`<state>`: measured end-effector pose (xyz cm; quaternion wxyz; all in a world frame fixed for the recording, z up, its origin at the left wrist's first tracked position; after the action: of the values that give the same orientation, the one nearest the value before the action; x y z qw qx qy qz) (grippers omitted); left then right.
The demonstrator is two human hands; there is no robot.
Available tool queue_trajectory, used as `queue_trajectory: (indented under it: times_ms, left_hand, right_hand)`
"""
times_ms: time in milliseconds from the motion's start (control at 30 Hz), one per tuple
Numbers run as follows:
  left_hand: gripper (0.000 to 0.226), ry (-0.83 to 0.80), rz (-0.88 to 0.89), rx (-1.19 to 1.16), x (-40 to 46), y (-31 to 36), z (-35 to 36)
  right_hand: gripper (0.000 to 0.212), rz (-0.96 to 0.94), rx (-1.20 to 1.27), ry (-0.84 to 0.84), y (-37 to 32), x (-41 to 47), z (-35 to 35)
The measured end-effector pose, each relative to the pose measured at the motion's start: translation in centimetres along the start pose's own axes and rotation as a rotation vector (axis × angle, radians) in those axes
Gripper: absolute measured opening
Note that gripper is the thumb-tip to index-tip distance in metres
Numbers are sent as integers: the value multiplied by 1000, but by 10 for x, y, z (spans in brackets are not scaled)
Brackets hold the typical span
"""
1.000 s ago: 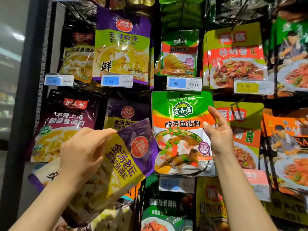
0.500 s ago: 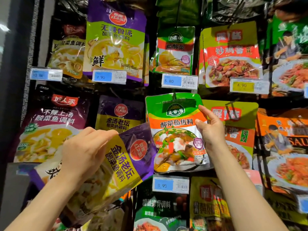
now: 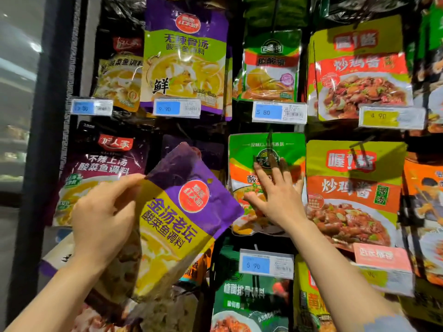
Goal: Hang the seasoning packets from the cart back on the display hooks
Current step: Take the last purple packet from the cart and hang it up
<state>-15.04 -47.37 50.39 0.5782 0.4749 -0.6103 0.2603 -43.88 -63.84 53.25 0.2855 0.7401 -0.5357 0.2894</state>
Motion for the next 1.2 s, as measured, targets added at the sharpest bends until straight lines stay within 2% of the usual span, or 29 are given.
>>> queue_trajectory:
  times_ms: [100,233,367,433,500,533,600,633,667,733,800,933,1033,1200]
  left_hand:
    - [45,42,-55,-143,1,-6,-8]
    - [27,76,-118,-287,-1,-6,-17]
    - [22,47,-112,-325,-6,-2,-17]
    - [20,31,-132,-354,-8,-5,-12]
    - [22,49,-165,-395,-9,-9,-5]
    - [22,66,-186,-434,-9,-11,-2]
    - [15,111,-224,-539,-7,-13,4]
    - [20,144,-247,-588,-5,-13,7]
    - [26,172,-273,-642,-3,-13,10]
    - [27,206,-305,-725,3,-15,14]
    - [28,219,-312,-779,9,-16,16]
    - [24,287,-361,-954,24,-13,14]
    - [27,326,-421,-1033,28,-18,17]
    - [45,184,-542,-918,19,-49,34]
  right_hand:
    - [77,44,61,-116,3,12,20]
    - [70,120,163,-217,-3,17,32]
    - [74,130,185,-220,-10,15,23]
    - [72,112,249,-127,-14,7,10]
    - [62,34,466,20,-22,-9,-12]
    - [54,0,670,54,-28,-20,-23]
    - [41,-13,1157,-19,-47,-43,-39]
    - [39,-19,1349,-77,-57,-53,-41]
    - [42,-30,1434,-141,-65,-60,-41]
    - [63,-92,1426,-189,-83,-70,-37]
    - [76,-106,1392,-141,-94,-70,-37]
    - [70,-121,1264,-44,-113,-51,-43]
    - [70,-126,1399,-18,-126,-38,-38]
    - [78,-66,1384,-28,-137,-31,-30]
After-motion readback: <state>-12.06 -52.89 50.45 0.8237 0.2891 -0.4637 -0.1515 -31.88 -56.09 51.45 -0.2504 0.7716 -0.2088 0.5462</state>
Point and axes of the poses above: each hand's wrist, its own x-axis towards the middle knuckle, its own z-axis out of the palm, y = z × x, the point moved 3 cm from there along x, towards the middle knuckle, and after that the axes turned 10 degrees about -y, right-handed, at the moved point
